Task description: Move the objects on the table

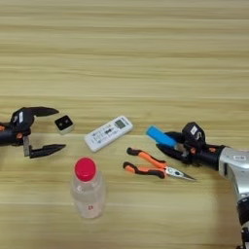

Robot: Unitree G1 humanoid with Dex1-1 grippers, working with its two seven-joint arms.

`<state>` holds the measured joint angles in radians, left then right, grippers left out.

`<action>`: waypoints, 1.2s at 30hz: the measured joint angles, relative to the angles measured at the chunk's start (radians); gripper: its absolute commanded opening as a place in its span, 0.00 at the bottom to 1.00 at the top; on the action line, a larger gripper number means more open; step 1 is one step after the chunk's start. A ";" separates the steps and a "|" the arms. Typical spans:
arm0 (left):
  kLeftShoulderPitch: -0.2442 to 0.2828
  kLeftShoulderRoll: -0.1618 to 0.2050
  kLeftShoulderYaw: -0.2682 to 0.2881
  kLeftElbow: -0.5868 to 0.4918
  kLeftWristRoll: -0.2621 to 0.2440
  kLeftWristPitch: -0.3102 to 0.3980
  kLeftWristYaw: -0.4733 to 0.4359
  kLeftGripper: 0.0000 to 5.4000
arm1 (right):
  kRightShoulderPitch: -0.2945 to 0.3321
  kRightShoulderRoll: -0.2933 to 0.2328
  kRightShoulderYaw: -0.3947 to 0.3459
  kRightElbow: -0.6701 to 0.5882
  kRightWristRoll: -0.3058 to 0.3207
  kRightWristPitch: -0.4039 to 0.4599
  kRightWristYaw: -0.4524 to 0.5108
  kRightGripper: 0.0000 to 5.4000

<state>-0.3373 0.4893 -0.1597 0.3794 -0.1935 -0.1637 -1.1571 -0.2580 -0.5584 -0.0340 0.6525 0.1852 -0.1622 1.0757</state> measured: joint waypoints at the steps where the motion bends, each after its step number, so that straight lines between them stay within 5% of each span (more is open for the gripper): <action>1: 0.000 -0.001 0.001 0.000 -0.005 0.000 0.002 1.00 | 0.000 0.000 0.000 0.000 0.000 0.000 0.000 0.57; 11: -0.001 -0.035 0.040 0.000 -0.014 0.001 0.064 1.00 | -0.017 0.010 -0.058 -0.069 0.064 0.001 -0.023 0.78; 19: -0.003 -0.082 0.107 -0.001 -0.062 0.003 0.142 1.00 | -0.029 0.047 -0.089 -0.239 0.152 0.047 -0.057 0.93; 30: 0.035 -0.208 0.168 -0.118 -0.085 0.023 0.428 1.00 | -0.023 0.094 -0.085 -0.417 0.180 0.091 -0.134 0.99; 36: 0.049 -0.278 0.226 -0.155 -0.050 0.033 0.666 1.00 | -0.024 0.132 -0.084 -0.459 0.184 0.093 -0.196 0.99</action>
<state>-0.2879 0.2112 0.0668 0.2245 -0.2439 -0.1310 -0.4909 -0.2818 -0.4264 -0.1177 0.1936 0.3689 -0.0691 0.8795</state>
